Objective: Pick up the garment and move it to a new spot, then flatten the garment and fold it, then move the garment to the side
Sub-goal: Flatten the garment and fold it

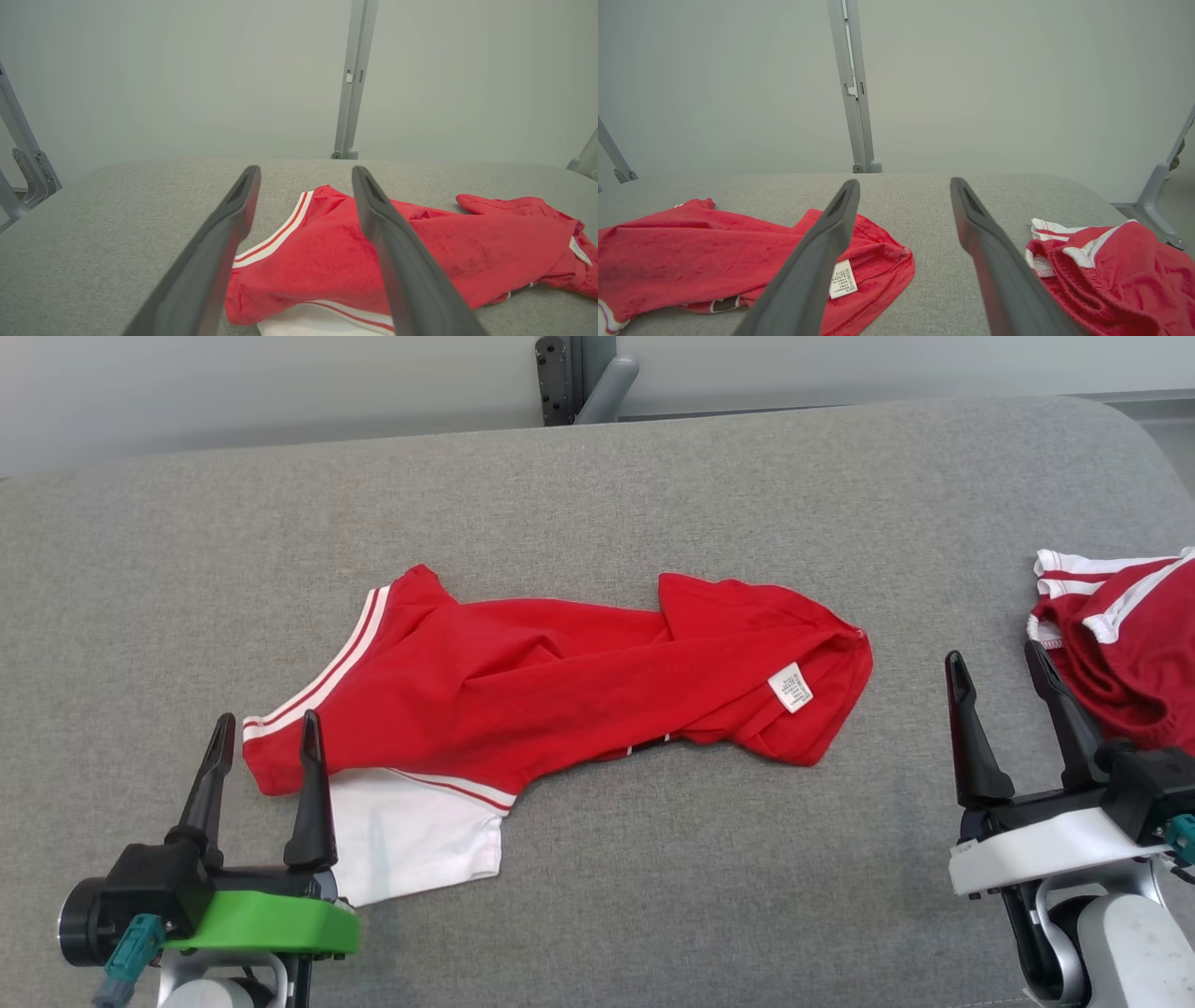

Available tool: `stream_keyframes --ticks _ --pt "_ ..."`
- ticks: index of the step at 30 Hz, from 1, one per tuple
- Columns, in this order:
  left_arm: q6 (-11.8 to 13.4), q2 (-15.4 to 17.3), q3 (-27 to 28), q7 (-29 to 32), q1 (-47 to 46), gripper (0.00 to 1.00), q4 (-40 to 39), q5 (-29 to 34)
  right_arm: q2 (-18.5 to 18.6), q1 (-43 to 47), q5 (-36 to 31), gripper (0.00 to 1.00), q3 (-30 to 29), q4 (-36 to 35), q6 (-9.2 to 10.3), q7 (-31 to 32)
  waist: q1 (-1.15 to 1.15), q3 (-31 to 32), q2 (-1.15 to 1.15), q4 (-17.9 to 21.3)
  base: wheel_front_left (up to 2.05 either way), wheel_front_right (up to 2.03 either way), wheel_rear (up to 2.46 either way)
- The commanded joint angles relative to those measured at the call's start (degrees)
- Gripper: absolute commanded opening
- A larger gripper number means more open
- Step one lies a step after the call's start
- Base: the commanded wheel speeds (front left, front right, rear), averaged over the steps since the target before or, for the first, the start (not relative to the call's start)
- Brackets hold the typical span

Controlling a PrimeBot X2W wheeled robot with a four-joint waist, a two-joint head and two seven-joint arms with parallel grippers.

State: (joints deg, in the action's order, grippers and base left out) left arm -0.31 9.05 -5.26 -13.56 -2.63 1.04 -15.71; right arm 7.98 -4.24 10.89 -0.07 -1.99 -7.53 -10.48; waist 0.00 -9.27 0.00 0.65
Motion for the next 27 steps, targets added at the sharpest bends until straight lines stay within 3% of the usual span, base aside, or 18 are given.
stream_keyframes --ticks 1,26,27 --pt "0.0 0.0 -0.1 0.6 -0.4 1.00 0.4 -0.9 0.1 0.3 0.3 1.00 -0.2 -0.4 0.08 0.3 0.00 -0.5 0.00 -0.5 0.00 0.00 0.00" --pt "-2.6 -2.0 -1.4 10.2 -0.8 1.00 21.7 -9.5 0.7 -2.4 1.1 1.00 0.3 -1.5 0.08 1.2 0.00 -7.5 0.00 -2.2 0.00 0.00 0.00" --pt "-2.7 -2.0 -1.5 10.8 -1.1 0.84 22.6 -9.8 0.7 -2.7 1.2 1.00 0.3 -1.5 0.08 1.2 0.00 -7.6 0.00 -2.2 0.00 0.00 0.00"
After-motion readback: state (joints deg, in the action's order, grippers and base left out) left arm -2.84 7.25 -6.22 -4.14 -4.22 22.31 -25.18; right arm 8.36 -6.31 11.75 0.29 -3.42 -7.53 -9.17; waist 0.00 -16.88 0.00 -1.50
